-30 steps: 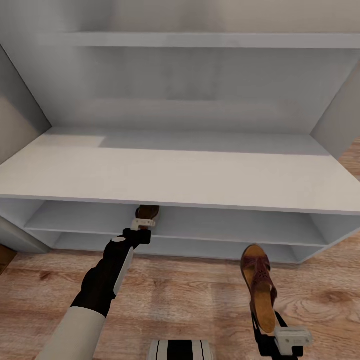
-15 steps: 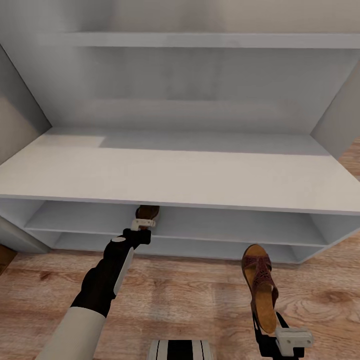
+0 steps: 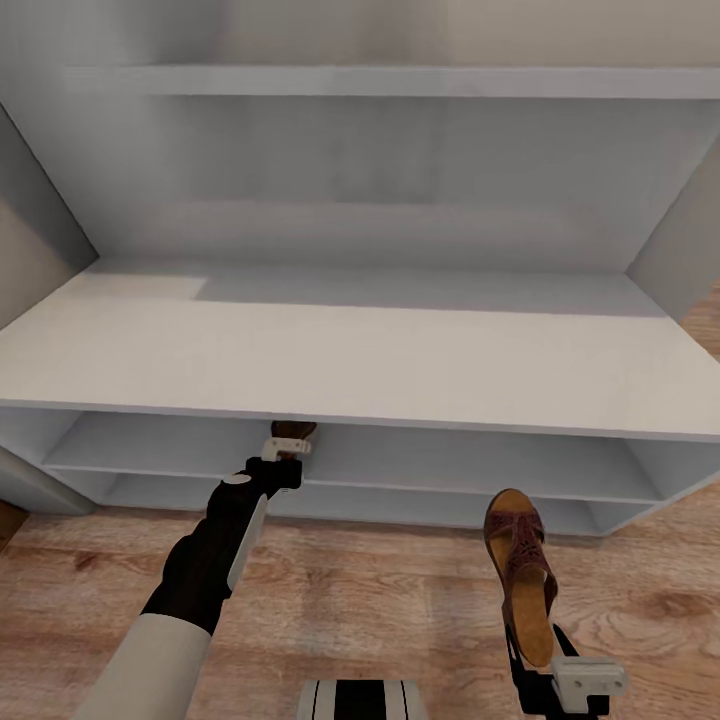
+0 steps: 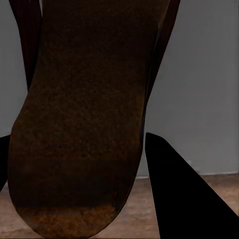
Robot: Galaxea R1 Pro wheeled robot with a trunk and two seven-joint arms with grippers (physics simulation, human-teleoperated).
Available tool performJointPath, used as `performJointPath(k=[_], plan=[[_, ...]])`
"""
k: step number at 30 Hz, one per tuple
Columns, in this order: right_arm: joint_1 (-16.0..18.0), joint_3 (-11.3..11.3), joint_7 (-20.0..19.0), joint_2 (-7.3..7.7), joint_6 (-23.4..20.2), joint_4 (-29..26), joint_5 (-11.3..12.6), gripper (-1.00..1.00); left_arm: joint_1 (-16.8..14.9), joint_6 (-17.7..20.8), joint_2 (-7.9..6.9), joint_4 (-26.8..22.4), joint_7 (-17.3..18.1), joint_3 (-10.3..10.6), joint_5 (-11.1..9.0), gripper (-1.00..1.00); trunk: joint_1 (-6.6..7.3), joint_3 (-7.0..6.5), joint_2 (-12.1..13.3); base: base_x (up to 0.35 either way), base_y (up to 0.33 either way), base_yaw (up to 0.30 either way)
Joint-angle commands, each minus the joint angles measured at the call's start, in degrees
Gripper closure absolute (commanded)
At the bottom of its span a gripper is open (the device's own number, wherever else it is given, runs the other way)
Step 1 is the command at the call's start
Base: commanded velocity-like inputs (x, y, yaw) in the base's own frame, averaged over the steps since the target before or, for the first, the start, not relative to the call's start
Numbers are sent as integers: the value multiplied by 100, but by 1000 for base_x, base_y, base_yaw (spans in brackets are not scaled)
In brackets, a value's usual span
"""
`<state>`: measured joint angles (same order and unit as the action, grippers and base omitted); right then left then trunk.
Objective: Pick up the two gym shoes and the two sandals from the corridor floor and place them onto the hallstand (shoe rack) in the corridor, making sure they are on the rack and not on the floor. Arrange them so the two gym shoes are next to each other and the two sandals are next to each other.
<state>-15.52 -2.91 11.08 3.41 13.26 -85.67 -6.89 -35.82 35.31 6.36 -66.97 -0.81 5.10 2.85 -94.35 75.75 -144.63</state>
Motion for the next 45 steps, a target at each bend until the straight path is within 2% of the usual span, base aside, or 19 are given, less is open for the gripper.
performJointPath(k=[1, 13, 45], plan=[[0, 1, -9, 0, 1, 0, 3, 100, 0, 0, 0, 0, 11, 0, 19, 100, 0, 0, 0, 223, 0, 0], [-10, 1, -22, 2, 7, -8, 4, 100, -2, -21, -2, 0, 11, 0, 16, 100, 0, 0, 0, 99, 0, 0], [-12, -8, -21, -7, 10, -20, 4, 100, -3, -24, -2, 0, 11, 0, 15, 100, 0, 0, 0, 6, 0, 0]])
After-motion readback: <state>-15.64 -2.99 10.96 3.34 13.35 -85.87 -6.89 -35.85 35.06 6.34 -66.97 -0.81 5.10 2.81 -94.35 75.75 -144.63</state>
